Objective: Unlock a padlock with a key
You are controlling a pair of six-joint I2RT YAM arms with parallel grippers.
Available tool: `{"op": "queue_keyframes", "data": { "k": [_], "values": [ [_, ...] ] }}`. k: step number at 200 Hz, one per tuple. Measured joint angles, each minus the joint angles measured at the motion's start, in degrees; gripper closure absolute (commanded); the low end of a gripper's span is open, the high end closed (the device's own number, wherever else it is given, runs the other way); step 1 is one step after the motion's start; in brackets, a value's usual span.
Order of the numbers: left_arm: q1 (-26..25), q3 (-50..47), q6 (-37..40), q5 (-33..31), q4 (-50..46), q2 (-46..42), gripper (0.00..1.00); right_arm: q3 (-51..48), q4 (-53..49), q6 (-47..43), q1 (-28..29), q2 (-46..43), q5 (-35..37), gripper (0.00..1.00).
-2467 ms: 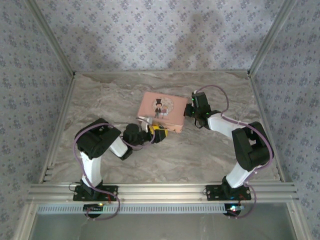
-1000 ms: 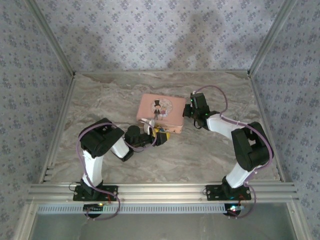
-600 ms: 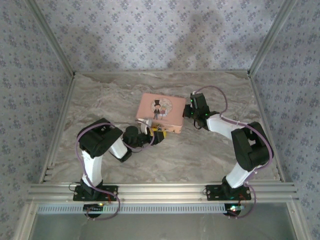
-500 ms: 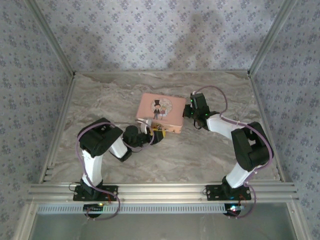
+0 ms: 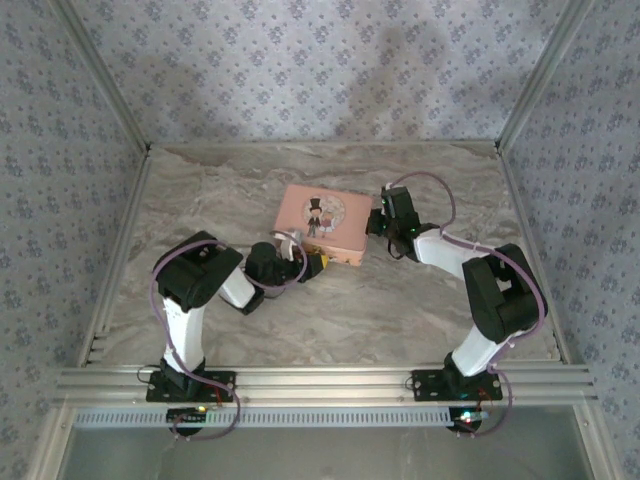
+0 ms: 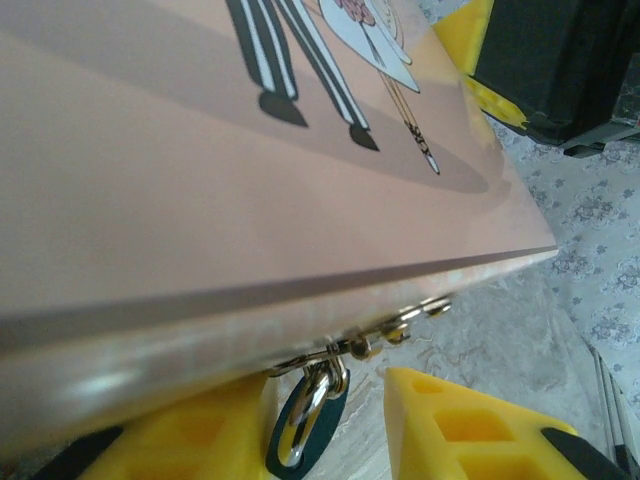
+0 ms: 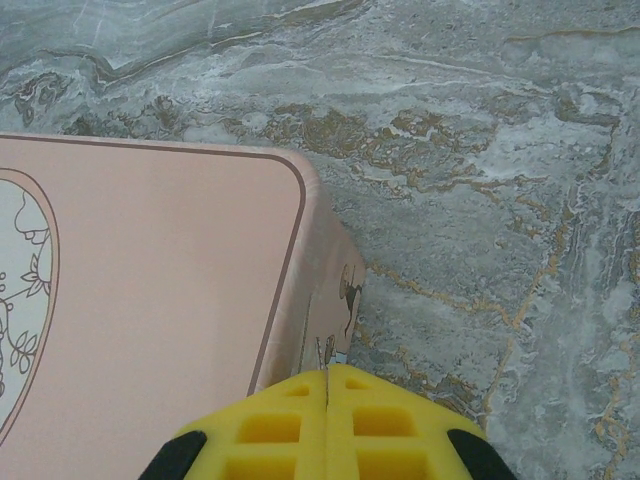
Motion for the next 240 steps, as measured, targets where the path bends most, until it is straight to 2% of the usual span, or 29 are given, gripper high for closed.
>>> {"op": "queue_keyframes", "data": {
  "k": [52, 123, 148, 196, 216, 240],
  "values": [
    [0.3, 0.9, 0.0, 0.2, -0.5, 0.3, 0.83, 0.0, 0.0, 0.0, 0.0, 0.0, 0.0, 1.0],
    [2.0, 1.5, 0.3, 3.7, -3.5, -0.5, 0.9, -0.6, -0.2, -0.1, -0.9, -0.5, -1.4, 1.0],
    [2.7, 2.6, 0.4, 5.8, -10.7, -3.4, 0.93, -1.2, -0.6, -0.3, -2.1, -1.5, -2.7, 1.0],
    [3.0, 8.3, 0.6, 8.4, -34.4, -10.2, 1.0, -2.3, -2.0, -0.5, -5.5, -5.9, -6.4, 1.0],
    [3.0, 12.0, 0.6, 9.1, -42.2, -11.1, 1.0, -3.5, -2.0, -0.4, -7.0, -8.4, -9.3, 1.0],
    [3.0, 14.9, -0.1, 9.4, -46.9, -12.0, 1.0, -6.4, -1.7, 0.1, -9.6, -12.1, -14.8, 1.0]
  ]
}}
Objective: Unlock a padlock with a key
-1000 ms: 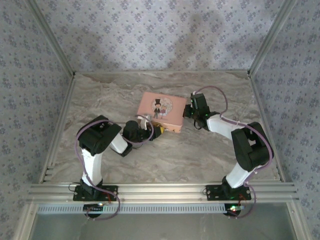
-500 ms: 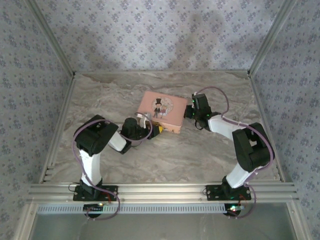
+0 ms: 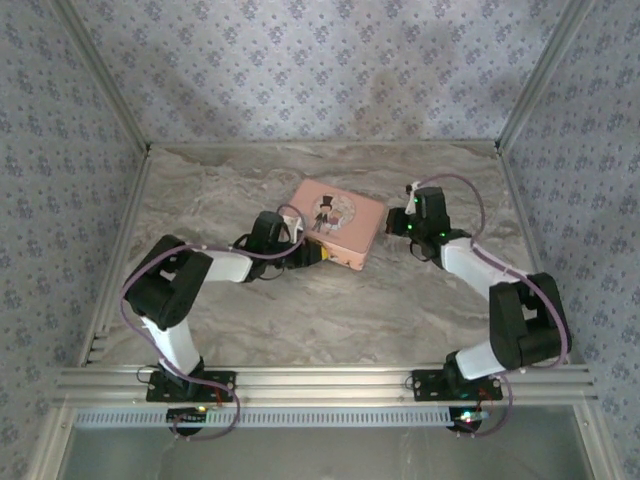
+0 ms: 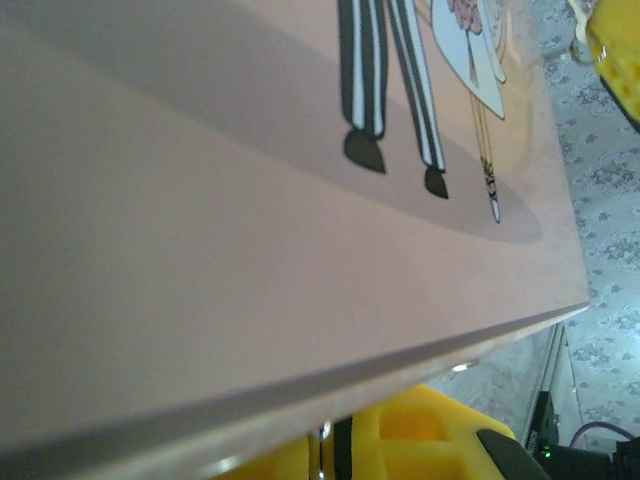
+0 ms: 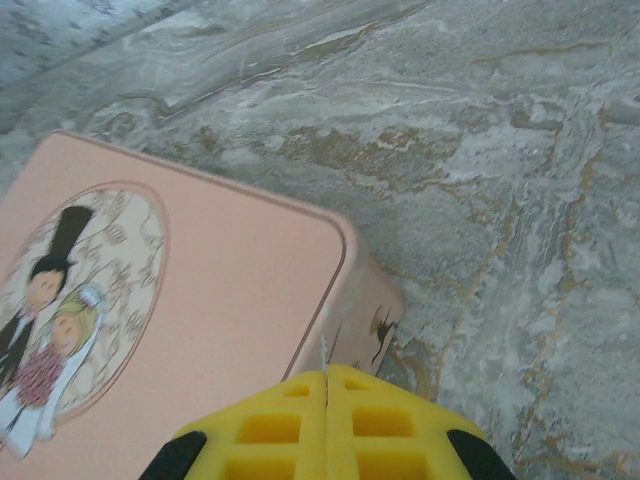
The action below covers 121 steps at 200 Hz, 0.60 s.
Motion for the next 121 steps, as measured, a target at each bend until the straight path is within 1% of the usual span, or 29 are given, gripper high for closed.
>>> {"op": "queue_keyframes", "data": {
  "k": [37, 67, 93, 121],
  "values": [
    [0.0, 3.2, -2.7, -0.3, -3.9, -0.1, 1.0, -5.3, 4.1, 2.4, -3.9, -5.6, -11.6, 1.0],
    [-0.1, 4.3, -6.0, -1.7, -4.3, -0.1, 1.0, -8.0, 8.0, 4.3, -4.7, -9.0, -19.6, 1.0],
    [-0.1, 5.4, -9.1, -3.8, -4.0, -0.1, 1.0, -9.7, 11.6, 5.9, -4.9, -10.9, -25.2, 1.0],
    [-0.1, 5.5, -13.2, -7.1, -2.6, -0.1, 1.0, -11.9, 16.0, 8.4, -5.1, -11.0, -29.6, 1.0]
  ]
}}
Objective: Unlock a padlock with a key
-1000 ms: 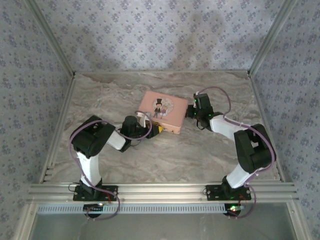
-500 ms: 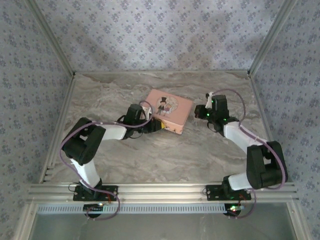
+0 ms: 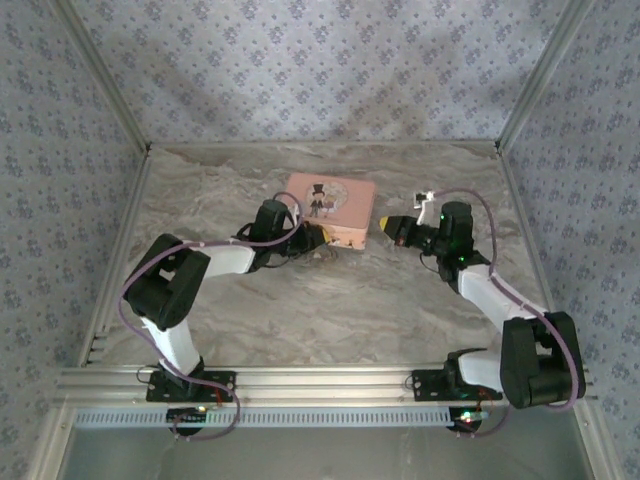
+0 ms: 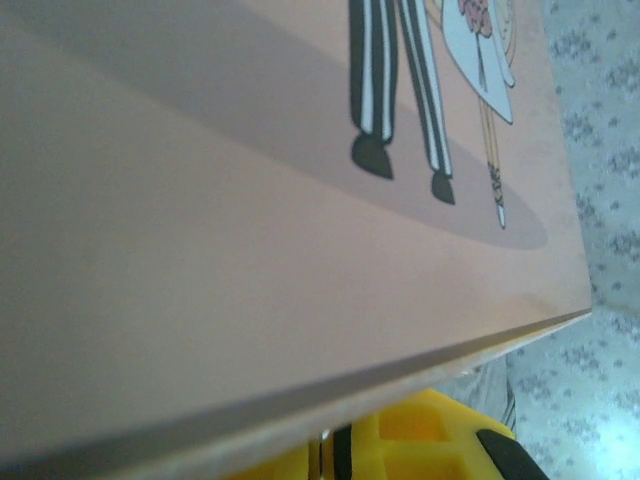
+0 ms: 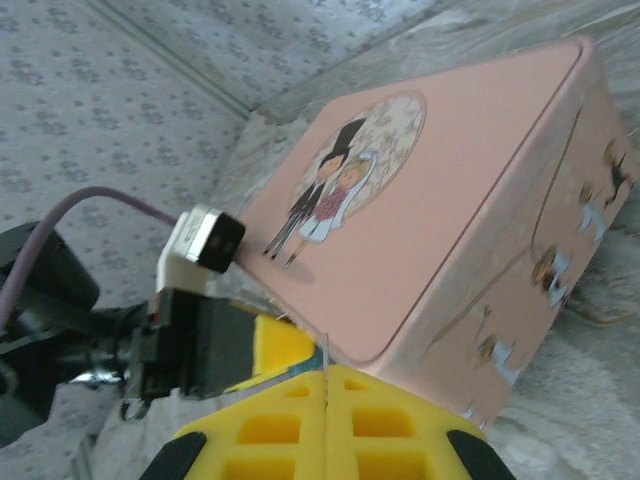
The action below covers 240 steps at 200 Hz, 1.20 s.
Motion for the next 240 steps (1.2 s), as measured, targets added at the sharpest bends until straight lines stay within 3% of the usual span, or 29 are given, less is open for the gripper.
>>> {"op": "queue_keyframes", "data": {
  "k": [44, 84, 162, 240],
  "values": [
    [-0.1, 0.6, -3.5, -3.7, 1.6, 0.7, 1.0, -3.8, 6.7, 4.7, 0.7, 1.3, -2.5, 1.0],
    [-0.1, 1.2, -6.4, -3.7, 3.2, 1.6, 1.0, -6.0, 17.1, 11.5, 6.0, 8.8, -1.9, 1.0],
    [0.6, 3.1, -9.9, 0.4, 4.7, 2.1, 1.0, -6.8, 42.3, 27.0, 11.3, 27.3, -0.9, 1.0],
    [1.6, 3.1, -12.6, 3.8, 7.4, 2.3, 1.0, -4.5, 54.0, 34.1, 12.7, 35.1, 0.1, 1.0]
  ]
}}
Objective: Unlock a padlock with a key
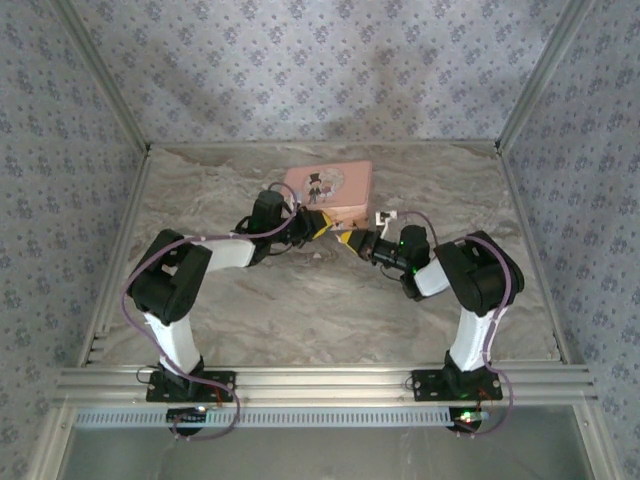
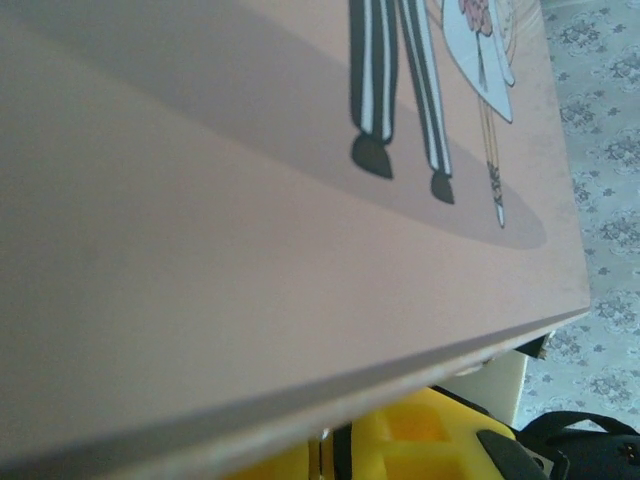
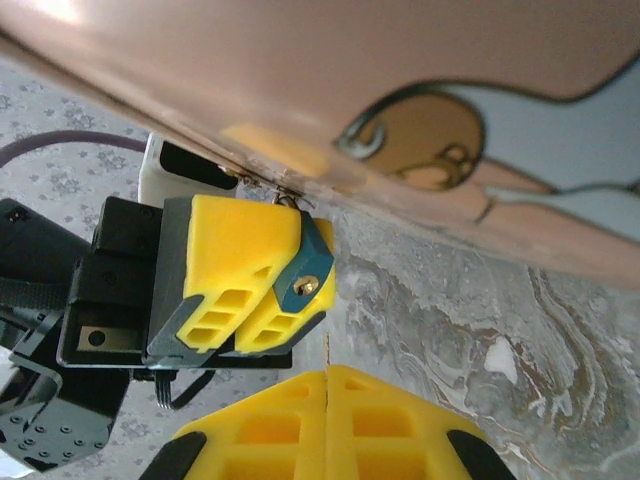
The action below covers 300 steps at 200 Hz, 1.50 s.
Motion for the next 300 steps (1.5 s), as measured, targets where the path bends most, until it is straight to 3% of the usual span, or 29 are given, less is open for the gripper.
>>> {"op": "queue_keyframes", "data": {
  "k": [181, 300],
  "values": [
    [0.3, -0.5, -3.2, 1.5, 5.6, 0.9, 1.0, 3.1, 2.3, 4.2, 0.5, 1.3, 1.4, 1.0],
    [0.8, -1.5, -4.1, 1.2, 9.7, 1.9, 1.0, 5.9, 4.0, 18.2, 0.1, 4.9, 1.8, 1.0]
  ]
}}
